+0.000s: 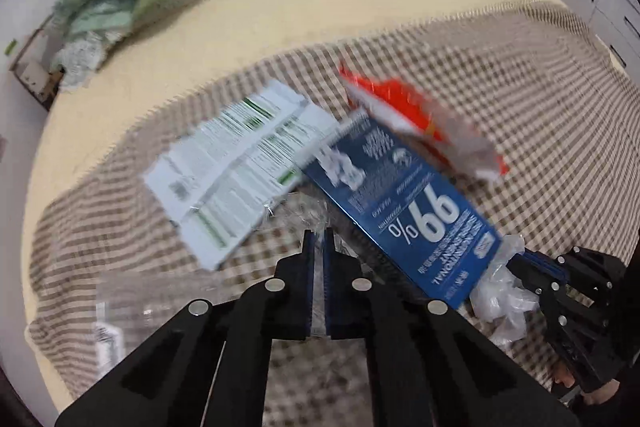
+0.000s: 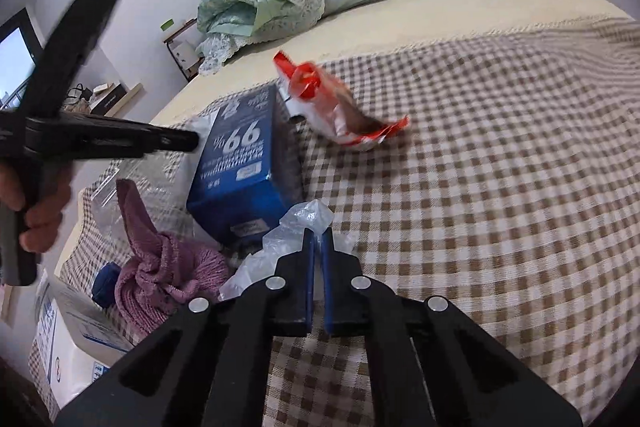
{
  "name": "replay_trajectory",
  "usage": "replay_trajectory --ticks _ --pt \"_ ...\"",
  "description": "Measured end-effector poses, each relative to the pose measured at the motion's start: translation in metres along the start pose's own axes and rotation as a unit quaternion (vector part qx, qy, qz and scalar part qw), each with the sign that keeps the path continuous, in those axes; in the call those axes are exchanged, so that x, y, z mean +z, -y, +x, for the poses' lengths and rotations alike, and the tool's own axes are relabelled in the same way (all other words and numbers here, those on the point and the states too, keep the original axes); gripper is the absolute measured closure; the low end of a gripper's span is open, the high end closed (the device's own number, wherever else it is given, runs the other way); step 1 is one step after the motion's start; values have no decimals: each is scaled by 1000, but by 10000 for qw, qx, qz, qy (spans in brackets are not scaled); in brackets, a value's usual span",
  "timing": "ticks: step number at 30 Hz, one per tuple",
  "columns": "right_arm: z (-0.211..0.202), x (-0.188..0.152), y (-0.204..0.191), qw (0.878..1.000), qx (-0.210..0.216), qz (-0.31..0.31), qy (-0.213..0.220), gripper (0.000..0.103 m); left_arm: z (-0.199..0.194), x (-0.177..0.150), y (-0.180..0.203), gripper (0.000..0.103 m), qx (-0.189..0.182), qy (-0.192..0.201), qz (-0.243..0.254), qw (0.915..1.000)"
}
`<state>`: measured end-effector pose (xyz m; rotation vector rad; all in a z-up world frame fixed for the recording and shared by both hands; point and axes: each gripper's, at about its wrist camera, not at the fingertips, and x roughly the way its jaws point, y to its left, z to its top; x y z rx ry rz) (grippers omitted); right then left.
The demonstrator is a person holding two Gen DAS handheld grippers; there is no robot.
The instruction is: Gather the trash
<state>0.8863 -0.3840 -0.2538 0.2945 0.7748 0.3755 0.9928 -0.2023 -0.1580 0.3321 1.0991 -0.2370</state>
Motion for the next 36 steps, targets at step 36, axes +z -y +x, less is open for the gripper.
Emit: replay_trajectory --ticks 36 --pt "-456 -142 -95 9897 -1257 -402 554 100 -438 -308 123 103 -2210 1978 -408 9541"
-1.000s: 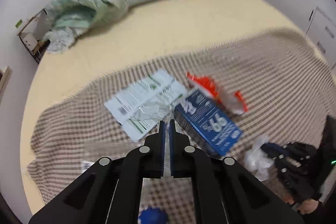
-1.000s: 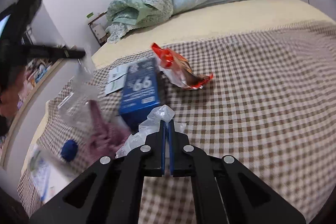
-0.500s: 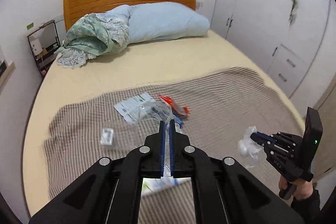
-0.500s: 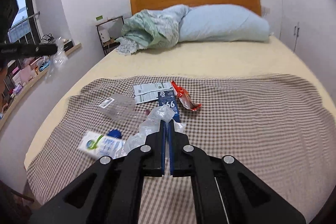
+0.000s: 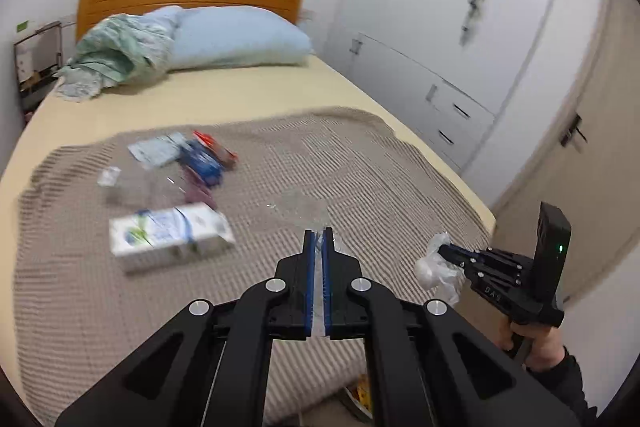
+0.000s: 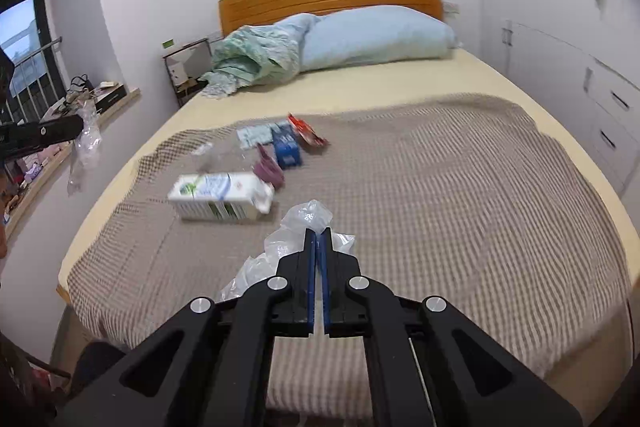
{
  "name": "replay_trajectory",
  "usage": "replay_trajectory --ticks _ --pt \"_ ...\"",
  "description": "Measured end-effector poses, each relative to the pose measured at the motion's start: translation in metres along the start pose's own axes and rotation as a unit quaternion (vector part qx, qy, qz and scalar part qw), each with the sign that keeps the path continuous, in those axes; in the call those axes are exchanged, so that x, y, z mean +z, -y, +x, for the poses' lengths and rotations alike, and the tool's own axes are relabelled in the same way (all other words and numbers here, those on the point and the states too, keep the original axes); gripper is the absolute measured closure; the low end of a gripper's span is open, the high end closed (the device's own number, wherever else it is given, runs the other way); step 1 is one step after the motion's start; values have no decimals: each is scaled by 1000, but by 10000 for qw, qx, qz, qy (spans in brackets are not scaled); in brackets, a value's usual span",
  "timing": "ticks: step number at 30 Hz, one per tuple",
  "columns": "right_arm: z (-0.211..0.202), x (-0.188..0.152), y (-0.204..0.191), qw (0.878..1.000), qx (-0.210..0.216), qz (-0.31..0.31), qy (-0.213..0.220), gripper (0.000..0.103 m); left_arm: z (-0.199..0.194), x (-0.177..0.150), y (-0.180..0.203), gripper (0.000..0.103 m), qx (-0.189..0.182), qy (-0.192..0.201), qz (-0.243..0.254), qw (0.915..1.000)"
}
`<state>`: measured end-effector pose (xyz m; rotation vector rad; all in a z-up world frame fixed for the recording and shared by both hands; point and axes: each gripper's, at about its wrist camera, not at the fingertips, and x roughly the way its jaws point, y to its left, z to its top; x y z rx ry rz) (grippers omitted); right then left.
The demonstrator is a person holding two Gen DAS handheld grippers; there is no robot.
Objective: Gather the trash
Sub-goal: 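Carry both items to the floor bin and open both tools over it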
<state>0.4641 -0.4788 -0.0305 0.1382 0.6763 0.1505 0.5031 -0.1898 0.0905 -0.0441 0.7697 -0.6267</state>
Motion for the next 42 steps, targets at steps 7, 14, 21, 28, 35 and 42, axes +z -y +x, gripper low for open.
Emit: replay_trajectory --ticks 7,14,21,28,35,42 --pt "-41 -119 43 9979 -378 454 -247 100 44 -106 94 103 -884 -582 481 9932" --pt "-27 -253 87 9807 -833 1322 -1179 100 119 -172 157 102 -1205 -1511 1144 9745" --pt "3 -329 123 9573 -992 1996 -1840 100 188 -204 181 102 -1412 -2121 1289 9583" --pt "48 -395 145 9273 -1103 2584 -2474 100 244 -242 191 102 -1606 -2638 1340 9416" --pt "95 -462 155 9011 -1224 2955 -2928 100 311 -306 210 102 -1556 -3421 1765 9097" --pt "129 -496 161 8824 -1279 3175 -3228 100 362 -359 227 102 -1438 -3859 2094 8869"
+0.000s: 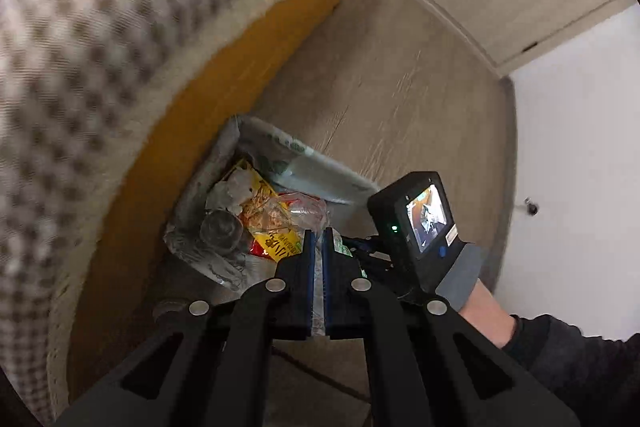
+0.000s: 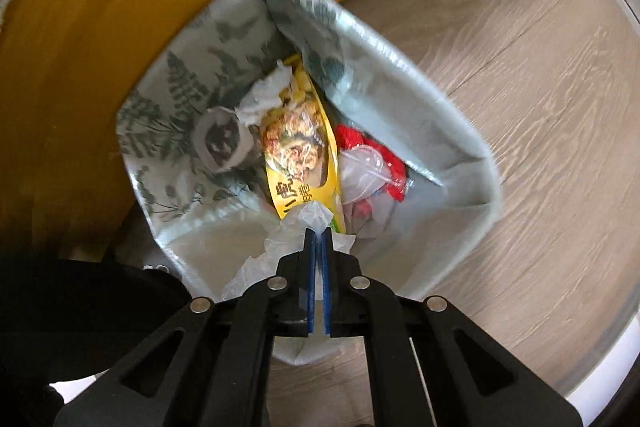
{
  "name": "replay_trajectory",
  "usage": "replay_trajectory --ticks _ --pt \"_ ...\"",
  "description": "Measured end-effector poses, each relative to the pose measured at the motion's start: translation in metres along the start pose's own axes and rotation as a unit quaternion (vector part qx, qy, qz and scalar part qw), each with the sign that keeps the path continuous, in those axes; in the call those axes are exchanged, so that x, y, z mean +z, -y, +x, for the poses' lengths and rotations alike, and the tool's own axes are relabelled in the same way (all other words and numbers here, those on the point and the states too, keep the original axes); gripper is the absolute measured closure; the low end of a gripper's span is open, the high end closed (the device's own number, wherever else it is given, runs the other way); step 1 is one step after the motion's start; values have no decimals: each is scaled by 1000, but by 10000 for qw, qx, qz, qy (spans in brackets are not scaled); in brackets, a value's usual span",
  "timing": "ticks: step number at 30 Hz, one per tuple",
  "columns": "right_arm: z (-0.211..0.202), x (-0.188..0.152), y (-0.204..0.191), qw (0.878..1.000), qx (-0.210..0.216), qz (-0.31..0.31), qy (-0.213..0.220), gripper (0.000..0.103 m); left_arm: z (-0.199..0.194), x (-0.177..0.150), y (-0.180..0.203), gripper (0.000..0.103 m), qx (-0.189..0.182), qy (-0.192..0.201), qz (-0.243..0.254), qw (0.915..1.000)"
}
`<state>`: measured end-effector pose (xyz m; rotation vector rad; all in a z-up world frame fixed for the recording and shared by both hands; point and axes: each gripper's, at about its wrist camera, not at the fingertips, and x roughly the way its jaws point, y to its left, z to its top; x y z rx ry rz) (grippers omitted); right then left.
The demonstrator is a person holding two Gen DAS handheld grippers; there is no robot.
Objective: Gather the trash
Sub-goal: 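Carry both items to the floor bin and open both tools over it, then move both tools back over the trash on the bed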
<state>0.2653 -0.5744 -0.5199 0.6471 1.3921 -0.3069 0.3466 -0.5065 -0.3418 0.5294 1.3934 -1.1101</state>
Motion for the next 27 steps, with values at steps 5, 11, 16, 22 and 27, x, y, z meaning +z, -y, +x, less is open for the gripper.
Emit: replay_trajectory --ticks 5,11,16,22,27 --pt "9 5 3 9999 -123 63 -27 53 28 7 11 102 415 -264 564 9972" --pt "-10 4 26 9987 -136 421 246 49 69 21 -4 102 304 -508 180 9981" --pt "-34 -9 55 9949 -43 864 508 49 114 24 -5 102 453 -779 214 9957" --pt "-47 -29 68 9932 -72 1032 530 49 161 35 -6 65 516 -659 -176 9963" --pt "-44 -34 58 9947 -44 956 377 49 153 36 -9 39 187 -685 -410 9966"
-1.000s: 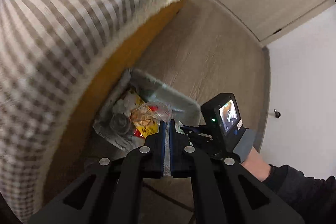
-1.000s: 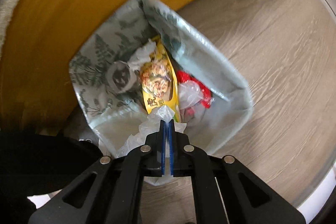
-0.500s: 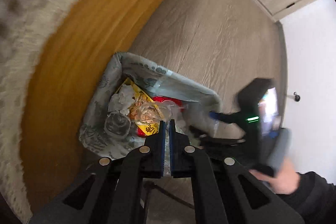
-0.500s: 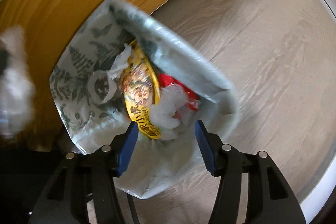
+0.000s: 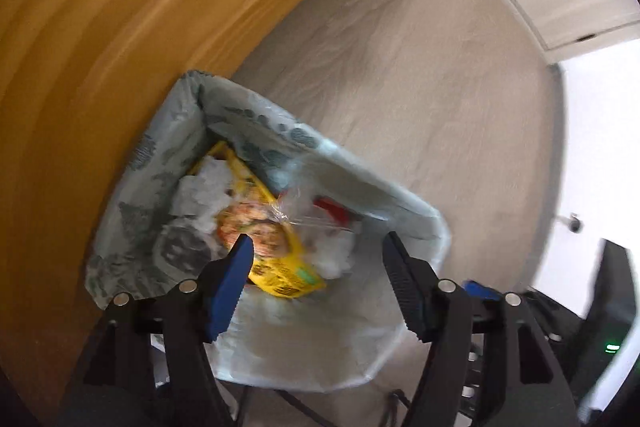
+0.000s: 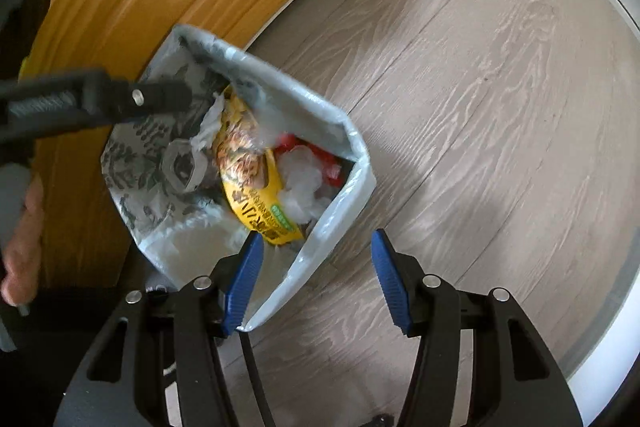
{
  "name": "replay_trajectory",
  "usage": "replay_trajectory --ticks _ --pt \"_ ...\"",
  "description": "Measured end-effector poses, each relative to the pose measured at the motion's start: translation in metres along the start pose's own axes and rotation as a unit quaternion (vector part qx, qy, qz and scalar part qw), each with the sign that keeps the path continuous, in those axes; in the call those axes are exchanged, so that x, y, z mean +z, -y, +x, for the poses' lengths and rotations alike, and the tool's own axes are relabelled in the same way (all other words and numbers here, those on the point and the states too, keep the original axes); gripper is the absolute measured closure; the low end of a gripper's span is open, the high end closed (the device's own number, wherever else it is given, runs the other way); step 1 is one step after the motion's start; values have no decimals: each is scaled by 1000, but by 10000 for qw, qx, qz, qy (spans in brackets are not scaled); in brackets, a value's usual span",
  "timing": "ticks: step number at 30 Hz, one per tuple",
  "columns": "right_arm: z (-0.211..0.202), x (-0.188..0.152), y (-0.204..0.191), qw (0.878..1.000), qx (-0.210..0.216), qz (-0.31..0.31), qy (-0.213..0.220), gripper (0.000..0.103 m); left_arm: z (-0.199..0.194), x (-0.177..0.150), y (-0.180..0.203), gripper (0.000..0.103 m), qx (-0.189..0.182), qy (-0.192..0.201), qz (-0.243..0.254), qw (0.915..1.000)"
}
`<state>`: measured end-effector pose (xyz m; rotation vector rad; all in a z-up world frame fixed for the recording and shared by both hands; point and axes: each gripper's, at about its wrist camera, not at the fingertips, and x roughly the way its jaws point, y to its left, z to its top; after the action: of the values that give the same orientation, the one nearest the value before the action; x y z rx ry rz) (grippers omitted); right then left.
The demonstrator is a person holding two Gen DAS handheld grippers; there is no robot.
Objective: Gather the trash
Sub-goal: 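Move both tools back over the trash on the bed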
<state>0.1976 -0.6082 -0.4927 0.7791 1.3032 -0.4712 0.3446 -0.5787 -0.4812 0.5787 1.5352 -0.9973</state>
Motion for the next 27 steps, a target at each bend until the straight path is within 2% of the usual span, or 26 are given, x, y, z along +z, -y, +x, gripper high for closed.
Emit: replay_trajectory --ticks 3,5,6,11,17,20,22,24,27 --pt "1 -1 -8 10000 16 -72 -60 49 -17 -6 9 38 355 -166 465 9981" --pt "-1 -1 -13 10000 34 -72 -58 49 -33 -13 10 38 458 -178 587 9971" --pt "-3 1 -15 9999 46 -86 -52 49 -43 -18 10 38 391 -122 575 9975" --pt "-19 5 -29 9997 71 -237 86 49 -89 -47 6 37 389 250 445 9979" --pt "-53 11 -44 9984 86 -446 350 49 -163 -77 15 37 -4 1141 266 9931" --pt "-80 17 -58 9960 42 -649 609 49 -216 -88 20 37 -13 1733 369 9842" --pt "-104 23 -71 9927 -3 -834 867 49 -252 -99 16 31 11 2163 357 9757" --pt "-133 29 -90 9872 -31 -1049 1199 49 -290 -116 3 28 9 2641 198 9643" --pt "-173 38 -122 9762 53 -1386 1666 47 -333 -142 -27 25 50 3159 -49 9488"
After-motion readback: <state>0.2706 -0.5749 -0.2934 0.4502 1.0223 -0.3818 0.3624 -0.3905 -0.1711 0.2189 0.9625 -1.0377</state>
